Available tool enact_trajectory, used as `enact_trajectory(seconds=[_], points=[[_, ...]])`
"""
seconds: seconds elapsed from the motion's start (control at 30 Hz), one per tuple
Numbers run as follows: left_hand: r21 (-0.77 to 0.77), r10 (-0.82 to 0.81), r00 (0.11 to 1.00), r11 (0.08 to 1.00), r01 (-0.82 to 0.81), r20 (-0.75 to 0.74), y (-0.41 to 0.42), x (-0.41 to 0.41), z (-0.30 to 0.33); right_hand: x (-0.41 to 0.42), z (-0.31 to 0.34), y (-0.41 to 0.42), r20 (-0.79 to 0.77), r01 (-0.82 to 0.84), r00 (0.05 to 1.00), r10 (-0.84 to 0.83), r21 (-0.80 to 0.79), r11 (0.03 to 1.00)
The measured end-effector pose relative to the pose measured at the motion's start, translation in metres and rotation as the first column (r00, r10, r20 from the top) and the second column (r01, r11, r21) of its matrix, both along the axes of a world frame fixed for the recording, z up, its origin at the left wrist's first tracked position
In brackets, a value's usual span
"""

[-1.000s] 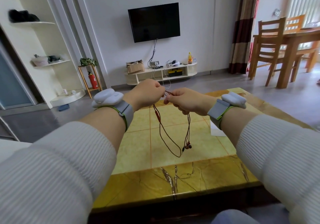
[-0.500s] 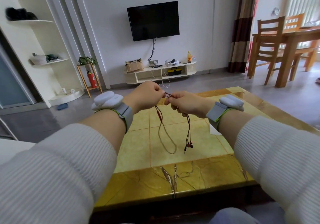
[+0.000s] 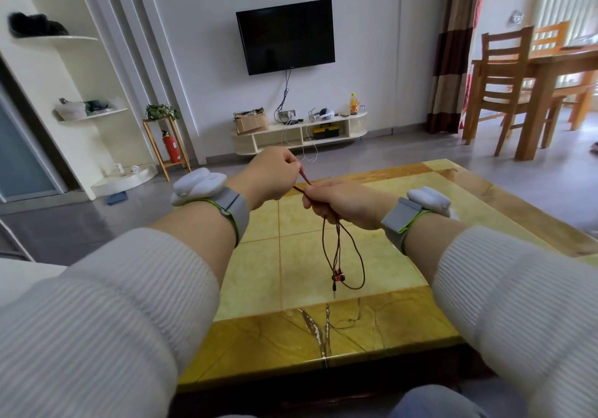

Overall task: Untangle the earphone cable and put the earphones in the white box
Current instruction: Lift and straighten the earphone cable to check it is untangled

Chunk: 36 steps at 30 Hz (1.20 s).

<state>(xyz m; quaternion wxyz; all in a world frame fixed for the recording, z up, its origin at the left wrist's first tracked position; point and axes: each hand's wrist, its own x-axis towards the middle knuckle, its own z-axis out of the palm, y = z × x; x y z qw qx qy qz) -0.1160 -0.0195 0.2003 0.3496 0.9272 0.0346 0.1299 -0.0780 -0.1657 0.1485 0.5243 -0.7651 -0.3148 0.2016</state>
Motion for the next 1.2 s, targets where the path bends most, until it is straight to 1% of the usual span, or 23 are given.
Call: enact_trajectory(seconds=[0.1,0.13,0.2,0.23,0.27,0.33,0.4,0.5,0.63,0.73,0.8,0.9,1.07,1.2], points=[[0.054,0.028,0.997,0.998,-0.024,-0.066,0.003,0.001,-0.003,-0.002,0.001,0.001,0.077,-0.025,0.996,0.032,-0.096,0.995],[0.122,0.032,0.996,0.992,-0.021,-0.089,0.004,0.001,-0.004,-0.002,0.001,0.001,0.102,-0.020,0.994,0.032,-0.122,0.992],[0.341,0.021,0.996,0.940,0.009,-0.082,0.008,0.002,-0.003,-0.001,0.000,0.000,0.139,-0.002,0.990,0.024,-0.156,0.988],[0.416,-0.022,0.997,0.908,0.049,-0.068,0.009,0.001,-0.002,-0.001,0.000,-0.001,0.146,0.005,0.989,0.019,-0.164,0.986],[0.439,-0.094,0.992,0.890,0.120,-0.080,0.008,-0.002,0.001,0.000,0.000,-0.001,0.149,0.013,0.989,0.012,-0.167,0.986],[0.400,-0.237,0.954,0.869,0.292,-0.182,0.003,-0.008,0.003,0.001,0.000,0.000,0.163,0.039,0.986,-0.013,-0.159,0.986],[0.424,-0.285,0.916,0.820,0.386,-0.282,-0.002,-0.009,0.002,0.002,0.001,0.001,0.173,0.058,0.984,-0.032,-0.149,0.987],[0.539,-0.265,0.907,0.736,0.409,-0.328,-0.005,-0.008,-0.004,0.007,0.002,0.001,0.100,0.045,0.994,-0.033,-0.120,0.992],[0.599,-0.232,0.901,0.682,0.419,-0.365,-0.004,-0.006,-0.008,0.010,0.004,-0.006,-0.014,-0.022,1.000,0.021,-0.119,0.993],[0.613,-0.214,0.905,0.676,0.408,-0.367,-0.003,-0.004,-0.009,0.008,0.004,-0.009,-0.082,-0.024,0.997,0.015,-0.115,0.993],[0.642,-0.174,0.918,0.668,0.376,-0.356,0.003,-0.005,-0.010,0.009,0.003,-0.013,-0.099,-0.003,0.995,-0.010,-0.132,0.991],[0.655,-0.097,0.937,0.691,0.307,-0.336,0.017,-0.009,-0.012,0.013,-0.003,-0.024,-0.111,0.019,0.993,-0.038,-0.161,0.987],[0.634,-0.048,0.935,0.723,0.275,-0.351,0.030,-0.014,-0.020,0.013,-0.005,-0.030,-0.088,0.023,0.995,-0.043,-0.225,0.974],[0.605,-0.015,0.910,0.742,0.288,-0.415,0.030,-0.012,-0.023,0.013,-0.002,-0.029,-0.050,0.026,0.998,-0.039,-0.244,0.969]])
